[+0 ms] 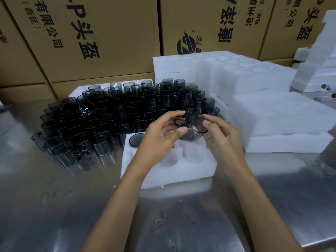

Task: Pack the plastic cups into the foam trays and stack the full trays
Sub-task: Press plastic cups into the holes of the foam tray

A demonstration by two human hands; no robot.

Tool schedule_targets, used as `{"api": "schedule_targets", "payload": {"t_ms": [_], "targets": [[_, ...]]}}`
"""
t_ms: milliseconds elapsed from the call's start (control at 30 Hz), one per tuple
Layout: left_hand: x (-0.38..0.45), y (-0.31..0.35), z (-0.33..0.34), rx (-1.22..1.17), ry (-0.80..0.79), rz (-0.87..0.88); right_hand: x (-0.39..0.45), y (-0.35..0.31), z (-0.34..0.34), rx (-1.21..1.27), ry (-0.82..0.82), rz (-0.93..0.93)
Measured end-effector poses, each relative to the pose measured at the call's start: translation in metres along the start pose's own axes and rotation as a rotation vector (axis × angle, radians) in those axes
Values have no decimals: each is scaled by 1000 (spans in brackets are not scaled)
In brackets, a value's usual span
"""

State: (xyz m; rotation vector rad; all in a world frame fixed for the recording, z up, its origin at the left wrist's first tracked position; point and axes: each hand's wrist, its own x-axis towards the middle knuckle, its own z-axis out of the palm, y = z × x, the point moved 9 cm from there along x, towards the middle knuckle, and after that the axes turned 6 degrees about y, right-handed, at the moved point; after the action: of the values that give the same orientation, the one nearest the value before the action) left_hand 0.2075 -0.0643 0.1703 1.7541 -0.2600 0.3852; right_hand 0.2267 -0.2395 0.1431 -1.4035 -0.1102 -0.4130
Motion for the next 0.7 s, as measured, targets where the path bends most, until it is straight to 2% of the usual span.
{"api": "schedule_targets", "payload": {"t_ms": [233, 367, 700], "targets": [[-4, -14, -4, -58, -150, -119, -24, -4, 3, -166, -203, -62], [-10, -14, 6, 6, -260, -120, -29, -3, 1, -242, -201, -114], [-8, -20, -2, 54, -187, -194, -28, 17, 3, -427, -227, -148]]}}
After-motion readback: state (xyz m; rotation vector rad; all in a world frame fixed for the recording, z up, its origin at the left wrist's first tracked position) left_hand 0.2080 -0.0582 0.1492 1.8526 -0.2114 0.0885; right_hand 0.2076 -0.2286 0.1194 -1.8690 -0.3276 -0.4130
